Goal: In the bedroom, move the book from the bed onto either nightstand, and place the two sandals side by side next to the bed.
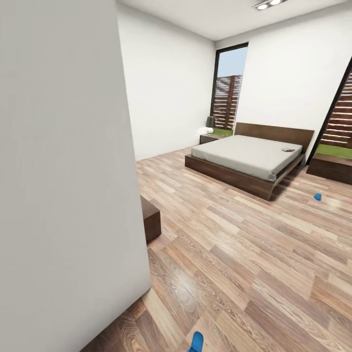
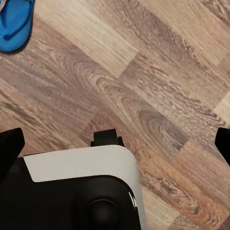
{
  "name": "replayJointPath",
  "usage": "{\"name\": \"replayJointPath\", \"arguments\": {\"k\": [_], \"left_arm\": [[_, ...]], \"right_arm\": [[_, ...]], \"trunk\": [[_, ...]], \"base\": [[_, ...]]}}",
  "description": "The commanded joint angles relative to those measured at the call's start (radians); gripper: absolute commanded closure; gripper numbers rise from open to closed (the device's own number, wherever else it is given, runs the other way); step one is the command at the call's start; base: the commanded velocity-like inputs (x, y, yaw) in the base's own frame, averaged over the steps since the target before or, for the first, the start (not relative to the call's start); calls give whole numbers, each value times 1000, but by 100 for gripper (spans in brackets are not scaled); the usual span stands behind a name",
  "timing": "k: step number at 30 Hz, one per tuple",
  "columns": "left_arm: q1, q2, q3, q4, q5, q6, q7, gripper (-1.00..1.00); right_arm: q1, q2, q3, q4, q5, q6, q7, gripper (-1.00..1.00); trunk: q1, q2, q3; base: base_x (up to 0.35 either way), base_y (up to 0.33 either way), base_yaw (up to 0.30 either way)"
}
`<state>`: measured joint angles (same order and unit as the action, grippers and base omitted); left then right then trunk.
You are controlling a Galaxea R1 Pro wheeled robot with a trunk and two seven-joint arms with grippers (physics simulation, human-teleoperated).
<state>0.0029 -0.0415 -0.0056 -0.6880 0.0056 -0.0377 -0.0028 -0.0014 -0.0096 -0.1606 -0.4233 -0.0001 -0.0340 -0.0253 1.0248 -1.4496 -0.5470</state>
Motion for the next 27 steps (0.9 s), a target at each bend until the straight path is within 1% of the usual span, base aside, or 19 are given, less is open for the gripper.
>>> {"name": "replayJointPath", "arguments": {"k": [1, 10, 19, 27], "left_arm": [[0, 0, -1, -1, 1, -2, 0, -100], [0, 0, -1, -1, 1, -1, 0, -100], [0, 0, -1, -1, 1, -2, 0, -100], [0, 0, -1, -1, 1, -2, 0, -100]], "right_arm": [[0, 0, -2, 0, 0, -3, -1, -100], [0, 0, -2, 0, 0, -3, -1, -100], [0, 0, -2, 0, 0, -3, -1, -100], [0, 0, -2, 0, -1, -3, -1, -100]], "trunk": [[0, 0, -1], [0, 0, -1], [0, 0, -1], [0, 0, -1]], "base": [[130, 126, 0], [171, 148, 0], [27, 21, -3], [1, 1, -162]]}}
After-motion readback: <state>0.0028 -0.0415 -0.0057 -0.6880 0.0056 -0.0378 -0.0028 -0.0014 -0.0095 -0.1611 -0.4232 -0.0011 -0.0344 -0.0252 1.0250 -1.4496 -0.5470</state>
